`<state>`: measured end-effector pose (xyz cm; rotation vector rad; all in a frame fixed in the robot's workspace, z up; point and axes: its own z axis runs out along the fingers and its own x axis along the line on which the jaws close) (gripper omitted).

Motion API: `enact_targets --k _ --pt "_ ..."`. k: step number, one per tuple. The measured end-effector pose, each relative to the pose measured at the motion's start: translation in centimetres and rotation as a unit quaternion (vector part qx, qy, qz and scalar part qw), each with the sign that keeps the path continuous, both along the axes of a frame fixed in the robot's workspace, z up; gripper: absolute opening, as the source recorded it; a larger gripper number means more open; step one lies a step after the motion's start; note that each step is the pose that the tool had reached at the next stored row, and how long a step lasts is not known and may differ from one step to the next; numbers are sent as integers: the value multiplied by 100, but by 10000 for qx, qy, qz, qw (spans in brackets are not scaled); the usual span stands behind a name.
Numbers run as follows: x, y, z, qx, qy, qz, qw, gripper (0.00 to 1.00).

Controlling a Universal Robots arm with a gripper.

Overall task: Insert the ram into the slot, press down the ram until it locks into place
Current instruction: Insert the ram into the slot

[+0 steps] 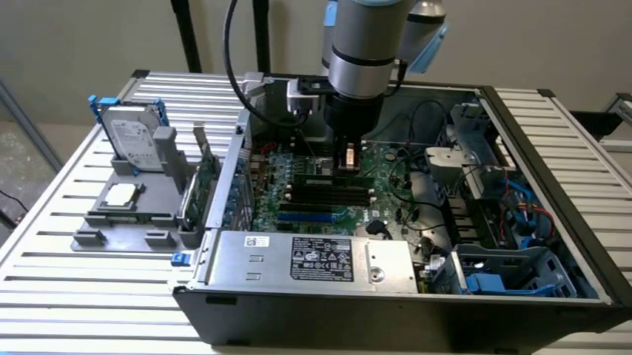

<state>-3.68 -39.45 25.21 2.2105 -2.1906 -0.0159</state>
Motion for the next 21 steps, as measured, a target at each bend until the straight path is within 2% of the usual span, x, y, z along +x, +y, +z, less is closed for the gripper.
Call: enact_targets --k 8,21 --pt "-6 -25 -135 0 0 0 10000 14" --pt "-18 -23 -182 0 0 0 10000 14"
